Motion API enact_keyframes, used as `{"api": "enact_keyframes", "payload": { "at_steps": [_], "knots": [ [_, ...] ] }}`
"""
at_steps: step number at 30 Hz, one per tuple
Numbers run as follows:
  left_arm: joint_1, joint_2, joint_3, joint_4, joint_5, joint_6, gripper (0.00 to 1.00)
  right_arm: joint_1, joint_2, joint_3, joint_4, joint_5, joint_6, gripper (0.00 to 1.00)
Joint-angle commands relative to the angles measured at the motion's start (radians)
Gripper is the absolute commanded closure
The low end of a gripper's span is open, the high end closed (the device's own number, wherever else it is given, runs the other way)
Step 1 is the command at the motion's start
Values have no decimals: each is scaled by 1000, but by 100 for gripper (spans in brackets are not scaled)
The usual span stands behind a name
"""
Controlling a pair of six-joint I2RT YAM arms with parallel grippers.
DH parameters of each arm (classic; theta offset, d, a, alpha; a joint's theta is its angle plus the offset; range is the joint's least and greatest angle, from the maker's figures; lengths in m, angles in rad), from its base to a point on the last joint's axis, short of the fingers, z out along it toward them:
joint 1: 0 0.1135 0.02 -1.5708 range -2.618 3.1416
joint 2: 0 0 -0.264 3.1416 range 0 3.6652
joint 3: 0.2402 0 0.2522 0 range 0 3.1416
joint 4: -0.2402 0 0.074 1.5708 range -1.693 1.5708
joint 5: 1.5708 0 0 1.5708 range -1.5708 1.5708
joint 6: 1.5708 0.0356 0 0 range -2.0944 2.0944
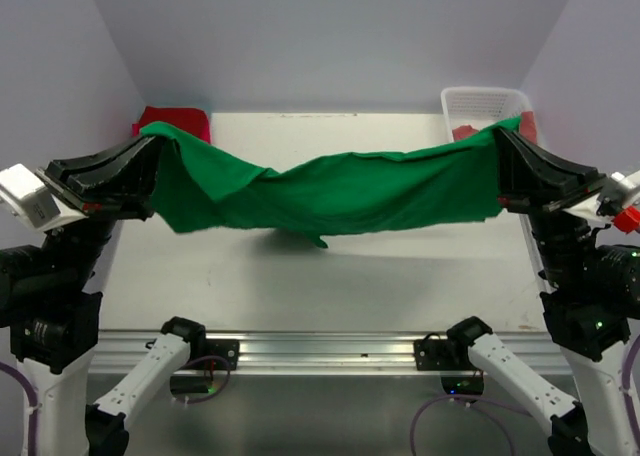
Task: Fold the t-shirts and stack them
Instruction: Flatten out the tshirt
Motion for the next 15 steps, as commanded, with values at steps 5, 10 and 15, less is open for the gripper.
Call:
{"api": "enact_keyframes", "payload": {
  "at_steps": [5,10,15],
  "knots": [
    [8,349,136,126,-156,50,100,3,358,113,72,160,-27,100],
    [19,757,418,69,-175,79,100,-32,756,475,-12,288,-35,100],
    [129,1414,1148,-163,-85,-5,100,-126,1302,1099,-278,325,17,100]
  ]
}}
